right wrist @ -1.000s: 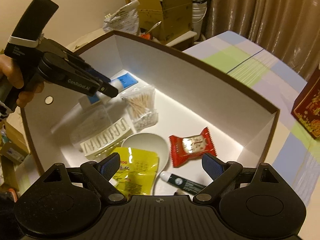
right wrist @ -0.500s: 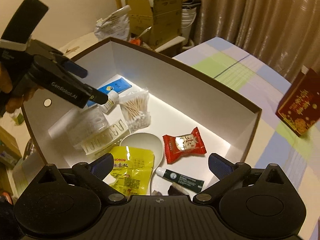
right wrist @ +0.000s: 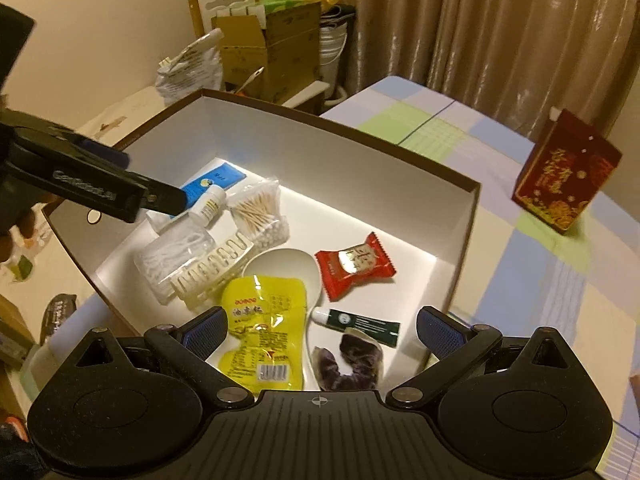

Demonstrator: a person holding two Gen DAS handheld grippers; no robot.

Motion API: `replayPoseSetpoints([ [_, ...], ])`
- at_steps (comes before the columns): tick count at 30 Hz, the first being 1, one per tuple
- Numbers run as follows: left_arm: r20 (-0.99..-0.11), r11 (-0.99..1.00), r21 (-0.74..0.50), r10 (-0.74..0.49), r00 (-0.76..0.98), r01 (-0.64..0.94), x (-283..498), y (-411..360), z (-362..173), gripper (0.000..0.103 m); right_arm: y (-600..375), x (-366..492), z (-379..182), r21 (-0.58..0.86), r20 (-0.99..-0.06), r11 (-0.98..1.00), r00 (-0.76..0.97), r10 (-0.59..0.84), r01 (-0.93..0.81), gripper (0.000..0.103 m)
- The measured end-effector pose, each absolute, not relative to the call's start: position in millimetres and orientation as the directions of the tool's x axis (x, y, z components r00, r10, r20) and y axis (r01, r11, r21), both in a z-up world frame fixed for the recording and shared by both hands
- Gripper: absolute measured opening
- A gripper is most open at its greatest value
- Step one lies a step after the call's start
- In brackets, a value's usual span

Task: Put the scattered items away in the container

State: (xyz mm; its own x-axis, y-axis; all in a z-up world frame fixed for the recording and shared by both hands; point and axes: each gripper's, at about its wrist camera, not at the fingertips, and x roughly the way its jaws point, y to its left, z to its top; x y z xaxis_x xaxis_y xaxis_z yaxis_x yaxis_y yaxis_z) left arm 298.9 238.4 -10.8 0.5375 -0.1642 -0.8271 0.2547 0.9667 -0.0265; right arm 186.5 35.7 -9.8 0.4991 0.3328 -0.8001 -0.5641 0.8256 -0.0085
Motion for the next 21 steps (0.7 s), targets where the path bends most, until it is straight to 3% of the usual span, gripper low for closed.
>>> replayPoseSetpoints([
  [6,-0.802,0.981,-0.035,-0.141,0.581,0.190,269,240,5,0.098,27,164,-2,-0.073,-0.764,0.820,0.561,0.320,-0.568,0.103],
  [21,-0.695,0.995,0.054,-0.023,0.718,0.084,162,206,43,0.102,-32,90,18,-0.011,-0.719,0.791,0.555,0.419,-0.612,0.103],
])
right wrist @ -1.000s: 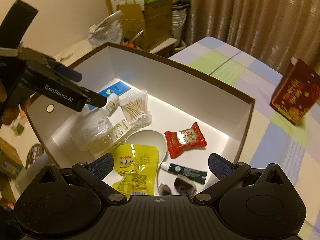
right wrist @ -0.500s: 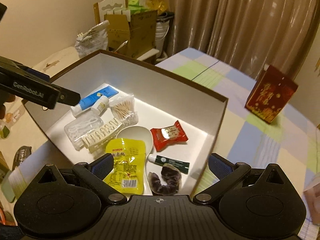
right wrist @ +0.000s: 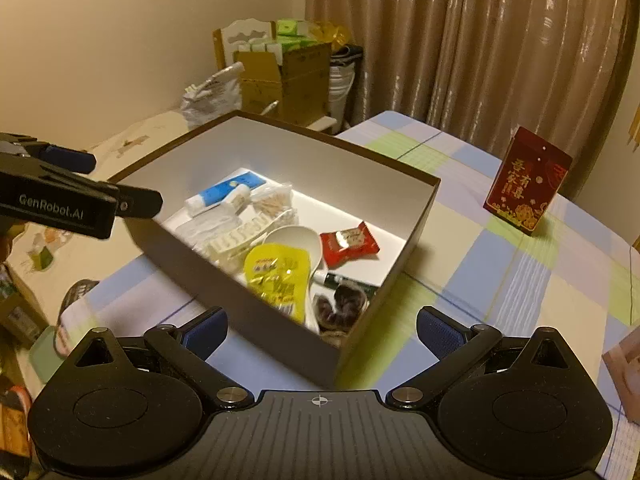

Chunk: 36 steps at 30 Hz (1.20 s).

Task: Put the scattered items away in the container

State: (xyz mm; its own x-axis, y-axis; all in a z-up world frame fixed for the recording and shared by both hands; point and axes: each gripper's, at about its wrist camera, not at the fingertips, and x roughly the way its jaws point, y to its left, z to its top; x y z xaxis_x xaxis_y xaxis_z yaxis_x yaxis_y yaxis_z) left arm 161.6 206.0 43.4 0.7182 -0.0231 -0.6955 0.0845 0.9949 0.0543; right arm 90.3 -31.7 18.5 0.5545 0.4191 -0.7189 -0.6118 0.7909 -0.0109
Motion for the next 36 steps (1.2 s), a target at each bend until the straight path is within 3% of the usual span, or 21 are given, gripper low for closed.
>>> replayPoseSetpoints([
  [13,-0.720,0.996,0.093,0.074,0.690,-0.010,66,175,37,0.102,-66,36,20,0.039,-0.713,0.785,0.534,0.455,-0.618,0.103],
  [23,-0.746,0.999,0.036,0.026,0.665,0.001,40,174,38,0.102,-64,20,19,0.064,-0.728,0.833,0.545,0.416,-0.549,0.103],
  [36,-0.769,0.995,0.052,-0.015,0.639,0.085,35,199,39,0.102,-38,-2,13,0.059,-0.753,0.890,0.566,0.337,-0.452,0.103],
])
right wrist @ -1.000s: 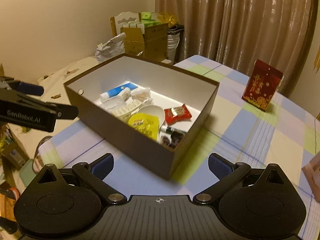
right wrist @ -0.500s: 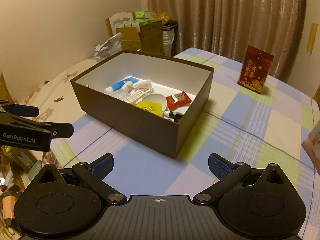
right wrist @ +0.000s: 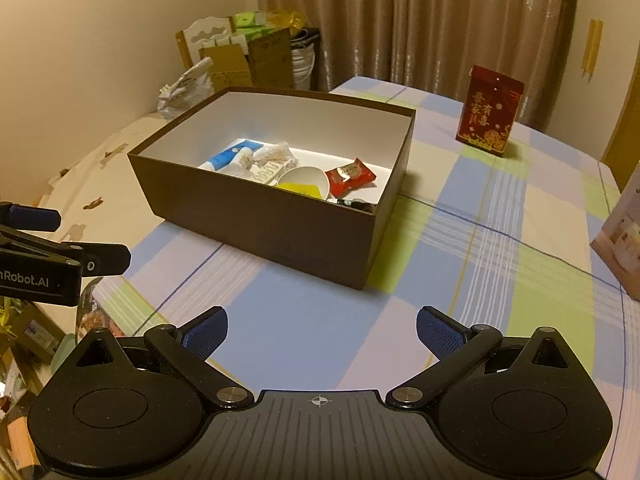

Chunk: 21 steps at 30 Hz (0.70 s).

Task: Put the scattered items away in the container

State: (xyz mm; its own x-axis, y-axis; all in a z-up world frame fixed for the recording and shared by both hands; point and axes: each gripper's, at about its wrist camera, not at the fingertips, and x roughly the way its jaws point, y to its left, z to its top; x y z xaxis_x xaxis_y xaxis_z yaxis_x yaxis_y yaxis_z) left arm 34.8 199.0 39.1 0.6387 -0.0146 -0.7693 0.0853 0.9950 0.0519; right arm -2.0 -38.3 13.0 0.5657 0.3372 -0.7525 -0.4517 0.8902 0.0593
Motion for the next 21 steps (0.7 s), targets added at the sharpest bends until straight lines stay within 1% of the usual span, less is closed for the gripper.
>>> replayPoseSetpoints([
  [10,-0.774,0.986,0.058,-0.054,0.631,0.156,37,213,36,0.102,-20,-11,14,0.037,-0.751,0.912,0.591,0.296,-0.410,0.103],
  [21,-0.768,0.979,0.059,-0.079,0.635,0.193,43,225,34,0.102,-4,-12,13,0.019,-0.743,0.918,0.609,0.278,-0.397,0.103],
])
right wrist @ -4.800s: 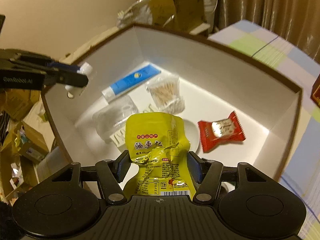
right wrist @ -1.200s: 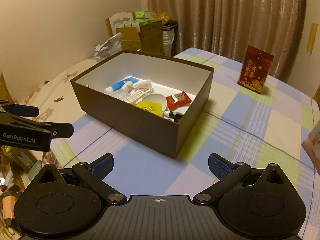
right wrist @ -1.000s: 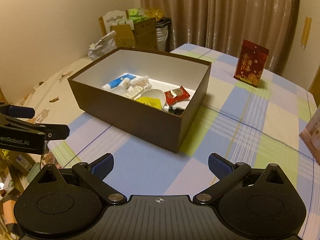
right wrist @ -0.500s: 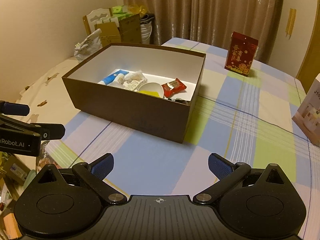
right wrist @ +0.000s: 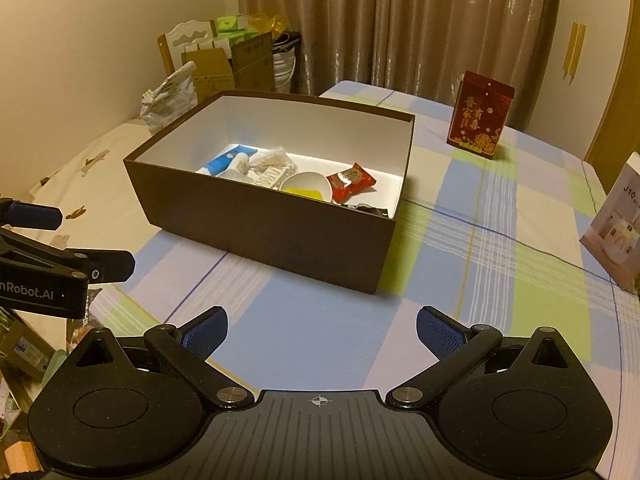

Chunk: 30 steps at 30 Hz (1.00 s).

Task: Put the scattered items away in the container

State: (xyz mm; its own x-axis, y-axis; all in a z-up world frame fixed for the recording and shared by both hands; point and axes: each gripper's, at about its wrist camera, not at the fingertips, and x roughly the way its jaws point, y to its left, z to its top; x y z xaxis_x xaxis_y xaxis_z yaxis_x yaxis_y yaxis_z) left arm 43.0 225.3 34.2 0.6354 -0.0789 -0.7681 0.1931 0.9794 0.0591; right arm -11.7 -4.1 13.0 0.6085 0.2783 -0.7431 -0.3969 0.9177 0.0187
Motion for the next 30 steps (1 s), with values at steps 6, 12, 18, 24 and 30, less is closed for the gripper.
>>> replayPoseSetpoints([
  [6,-0.765,0.978,0.053,-0.091,0.638,0.203,47,232,32,0.102,3,-10,12,0.010,-0.743,0.919,0.613,0.270,-0.393,0.103],
  [12,-0.764,0.977,0.049,-0.097,0.637,0.207,52,237,31,0.102,8,-8,11,0.004,-0.746,0.918,0.610,0.268,-0.397,0.103],
  [18,-0.769,0.977,0.046,-0.098,0.631,0.207,57,240,27,0.102,13,-2,9,0.000,-0.751,0.918,0.606,0.262,-0.397,0.103],
  [24,-0.772,0.976,0.044,-0.102,0.627,0.213,65,242,25,0.102,16,6,6,-0.005,-0.754,0.918,0.605,0.257,-0.396,0.103],
  [30,-0.777,0.976,0.041,-0.102,0.621,0.212,76,243,21,0.102,20,15,3,-0.017,-0.755,0.917,0.606,0.249,-0.398,0.103],
])
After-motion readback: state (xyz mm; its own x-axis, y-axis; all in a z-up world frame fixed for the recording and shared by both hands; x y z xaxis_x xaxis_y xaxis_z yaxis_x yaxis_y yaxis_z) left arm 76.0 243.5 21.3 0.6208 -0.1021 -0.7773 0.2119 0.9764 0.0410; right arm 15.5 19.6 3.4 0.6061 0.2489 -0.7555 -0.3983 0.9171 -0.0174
